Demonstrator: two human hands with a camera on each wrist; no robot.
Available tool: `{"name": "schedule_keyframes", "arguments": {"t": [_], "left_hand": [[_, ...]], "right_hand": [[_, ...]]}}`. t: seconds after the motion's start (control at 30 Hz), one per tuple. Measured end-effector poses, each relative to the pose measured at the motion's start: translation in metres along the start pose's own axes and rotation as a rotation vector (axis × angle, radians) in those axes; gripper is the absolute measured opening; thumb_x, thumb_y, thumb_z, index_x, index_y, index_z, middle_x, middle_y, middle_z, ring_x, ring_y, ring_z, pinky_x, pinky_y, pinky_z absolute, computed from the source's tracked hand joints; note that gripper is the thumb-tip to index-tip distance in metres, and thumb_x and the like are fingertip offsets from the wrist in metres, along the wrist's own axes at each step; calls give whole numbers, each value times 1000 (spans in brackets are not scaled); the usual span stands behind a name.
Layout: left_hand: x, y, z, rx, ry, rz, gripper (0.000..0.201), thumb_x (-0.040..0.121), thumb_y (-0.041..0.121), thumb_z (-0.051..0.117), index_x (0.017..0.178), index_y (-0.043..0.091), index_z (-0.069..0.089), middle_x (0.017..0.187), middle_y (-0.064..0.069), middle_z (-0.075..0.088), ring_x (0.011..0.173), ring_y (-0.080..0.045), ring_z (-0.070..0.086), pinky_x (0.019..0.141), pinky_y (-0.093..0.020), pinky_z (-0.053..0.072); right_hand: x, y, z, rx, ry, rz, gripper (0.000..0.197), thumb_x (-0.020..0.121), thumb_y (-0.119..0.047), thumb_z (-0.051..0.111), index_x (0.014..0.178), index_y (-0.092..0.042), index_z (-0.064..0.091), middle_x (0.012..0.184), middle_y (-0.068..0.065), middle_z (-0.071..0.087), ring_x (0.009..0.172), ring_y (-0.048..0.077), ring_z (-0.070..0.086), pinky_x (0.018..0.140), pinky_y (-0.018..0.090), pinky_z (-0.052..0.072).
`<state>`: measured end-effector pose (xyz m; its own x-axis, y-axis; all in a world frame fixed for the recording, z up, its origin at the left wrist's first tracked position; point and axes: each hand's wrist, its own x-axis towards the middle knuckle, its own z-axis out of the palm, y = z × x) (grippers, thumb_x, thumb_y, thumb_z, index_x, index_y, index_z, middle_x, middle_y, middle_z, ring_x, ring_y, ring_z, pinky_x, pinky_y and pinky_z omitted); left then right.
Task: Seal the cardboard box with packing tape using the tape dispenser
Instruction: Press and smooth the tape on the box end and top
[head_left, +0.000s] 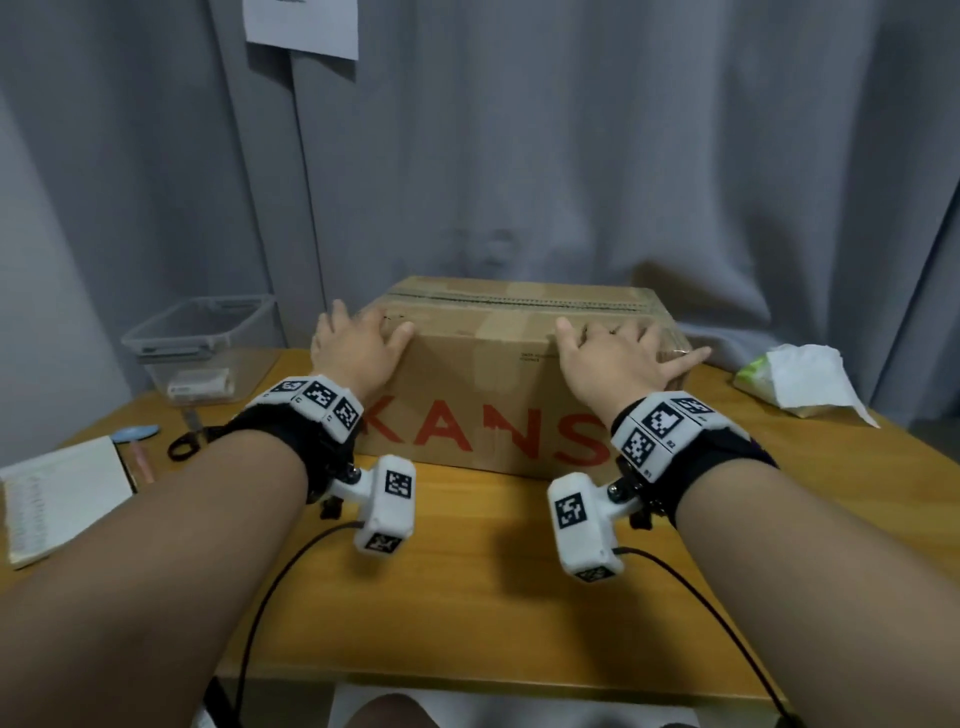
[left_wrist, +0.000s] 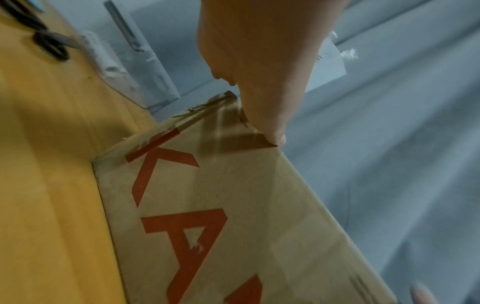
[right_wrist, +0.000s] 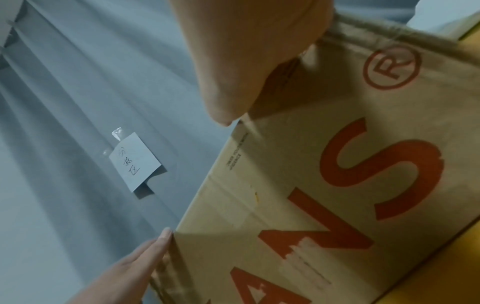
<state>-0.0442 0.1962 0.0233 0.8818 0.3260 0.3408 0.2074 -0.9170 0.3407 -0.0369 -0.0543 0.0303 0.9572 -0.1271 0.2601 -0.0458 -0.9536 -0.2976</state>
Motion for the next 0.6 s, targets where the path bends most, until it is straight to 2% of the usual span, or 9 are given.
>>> {"name": "schedule_keyframes", "arguments": {"t": [0.07, 0.13, 0.27, 0.37, 0.43, 0.5, 0.6], "left_hand": [[6, -9, 0, -178, -55, -57, 61, 94, 55, 31, 144, 21, 32, 149, -27, 23, 138, -41, 24, 114, -46, 21], [7, -14, -2, -310, -38, -57, 55, 96, 50, 34, 141, 18, 38, 142, -24, 37, 129, -38, 39, 108, -42, 31], [-11, -20, -2, -266, 131, -23, 43, 94, 48, 39, 124, 21, 53, 123, -16, 49, 109, -37, 54, 93, -38, 41], [-40, -20, 0, -234, 331, 100, 35, 94, 46, 43, 112, 22, 59, 105, -7, 53, 93, -28, 57, 75, -32, 41], [-58, -17, 0, -287, 392, 213, 31, 94, 42, 46, 110, 21, 62, 93, -2, 49, 82, -20, 54, 68, -27, 37], [-71, -16, -1, -335, 381, 336, 32, 93, 39, 47, 111, 20, 65, 87, 1, 45, 77, -14, 48, 67, -25, 35], [-76, -25, -12, -359, 216, 481, 40, 90, 27, 43, 125, 18, 59, 93, 2, 45, 84, -10, 47, 75, -23, 38]], "right_hand": [[0, -5, 3, -3, 1, 6, 68, 91, -60, 10, 135, -24, 48, 155, 13, 23, 145, 36, 4, 98, 75, -16], [2, -2, 6, 5, 13, 0, 62, 91, -58, 15, 132, -27, 50, 153, 9, 28, 144, 34, 7, 98, 75, -16], [13, 7, 3, 47, 7, -32, 52, 90, -48, 23, 129, -33, 52, 151, -1, 34, 143, 25, 17, 99, 75, -14], [19, 14, -2, 116, -37, -34, 50, 91, -40, 24, 135, -36, 45, 154, -5, 27, 145, 22, 10, 101, 74, -12], [17, 13, -2, 167, -70, -56, 49, 91, -41, 26, 137, -38, 42, 155, -8, 24, 146, 23, 6, 103, 73, -10], [11, 2, 0, 202, -102, -109, 48, 91, -47, 29, 137, -39, 43, 155, -10, 25, 146, 24, 4, 104, 72, -9], [0, -16, 3, 254, -123, -166, 46, 93, -48, 32, 135, -37, 47, 154, -11, 27, 146, 22, 4, 105, 71, -9]]}}
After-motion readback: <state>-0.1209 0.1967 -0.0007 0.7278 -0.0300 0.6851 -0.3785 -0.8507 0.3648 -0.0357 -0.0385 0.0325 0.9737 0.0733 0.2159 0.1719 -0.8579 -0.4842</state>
